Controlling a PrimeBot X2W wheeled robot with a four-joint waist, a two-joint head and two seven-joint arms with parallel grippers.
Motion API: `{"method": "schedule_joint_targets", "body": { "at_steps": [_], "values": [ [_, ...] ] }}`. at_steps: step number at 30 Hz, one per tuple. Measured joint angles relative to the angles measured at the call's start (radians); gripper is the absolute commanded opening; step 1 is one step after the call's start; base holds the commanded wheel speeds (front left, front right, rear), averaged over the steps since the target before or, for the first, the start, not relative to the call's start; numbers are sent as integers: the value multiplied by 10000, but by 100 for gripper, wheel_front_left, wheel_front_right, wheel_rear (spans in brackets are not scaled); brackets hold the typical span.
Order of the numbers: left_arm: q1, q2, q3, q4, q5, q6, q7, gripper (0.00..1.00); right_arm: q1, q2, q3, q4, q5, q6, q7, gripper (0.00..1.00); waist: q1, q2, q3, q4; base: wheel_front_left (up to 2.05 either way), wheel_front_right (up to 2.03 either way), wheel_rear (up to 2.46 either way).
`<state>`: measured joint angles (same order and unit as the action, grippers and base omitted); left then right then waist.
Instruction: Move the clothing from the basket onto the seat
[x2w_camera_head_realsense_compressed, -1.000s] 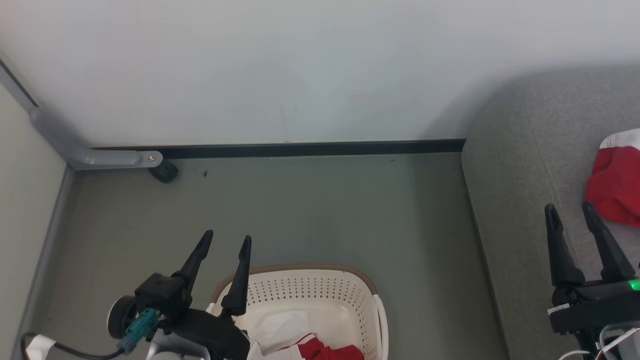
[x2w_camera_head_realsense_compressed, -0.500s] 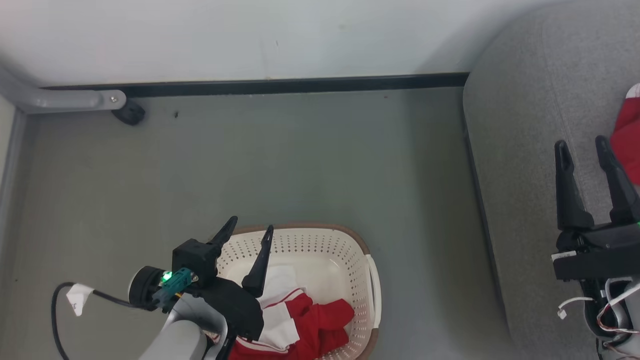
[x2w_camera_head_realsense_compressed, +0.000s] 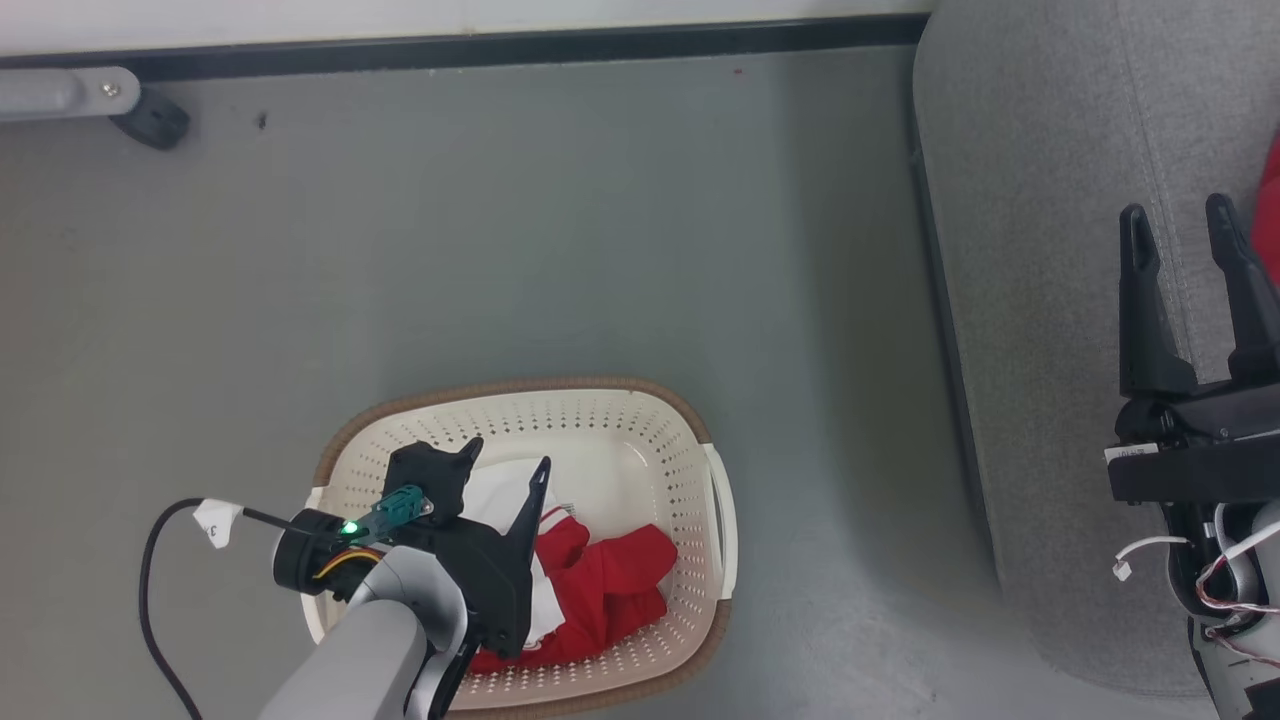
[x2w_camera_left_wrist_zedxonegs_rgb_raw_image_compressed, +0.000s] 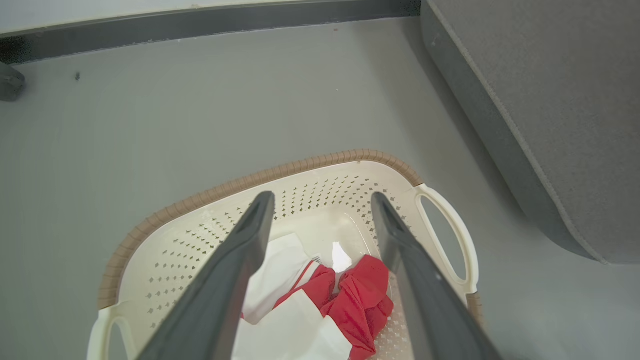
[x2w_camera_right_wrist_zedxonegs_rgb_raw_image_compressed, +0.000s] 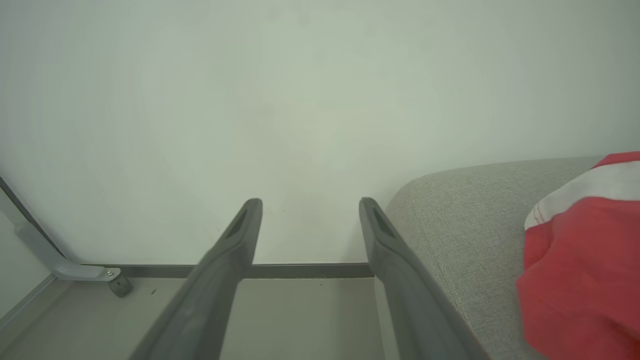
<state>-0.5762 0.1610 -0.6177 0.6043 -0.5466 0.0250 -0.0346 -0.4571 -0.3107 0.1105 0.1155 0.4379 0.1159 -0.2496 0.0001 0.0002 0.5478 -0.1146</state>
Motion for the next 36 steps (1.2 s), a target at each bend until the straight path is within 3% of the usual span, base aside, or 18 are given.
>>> {"method": "schedule_joint_targets", "body": {
  "at_steps": [18, 36],
  "values": [
    [-1186, -447, -192, 2569, 10, -337, 863, 100, -1297, 31, 236, -217, -77, 75, -73, 100, 0, 0, 1749, -546, 0, 0, 0],
    [-2246, -382, -313, 4602, 215, -198, 1745, 100, -2233, 52, 700, -476, -73, 75, -73, 100, 0, 0, 3300, -1164, 0, 0, 0]
  ]
}}
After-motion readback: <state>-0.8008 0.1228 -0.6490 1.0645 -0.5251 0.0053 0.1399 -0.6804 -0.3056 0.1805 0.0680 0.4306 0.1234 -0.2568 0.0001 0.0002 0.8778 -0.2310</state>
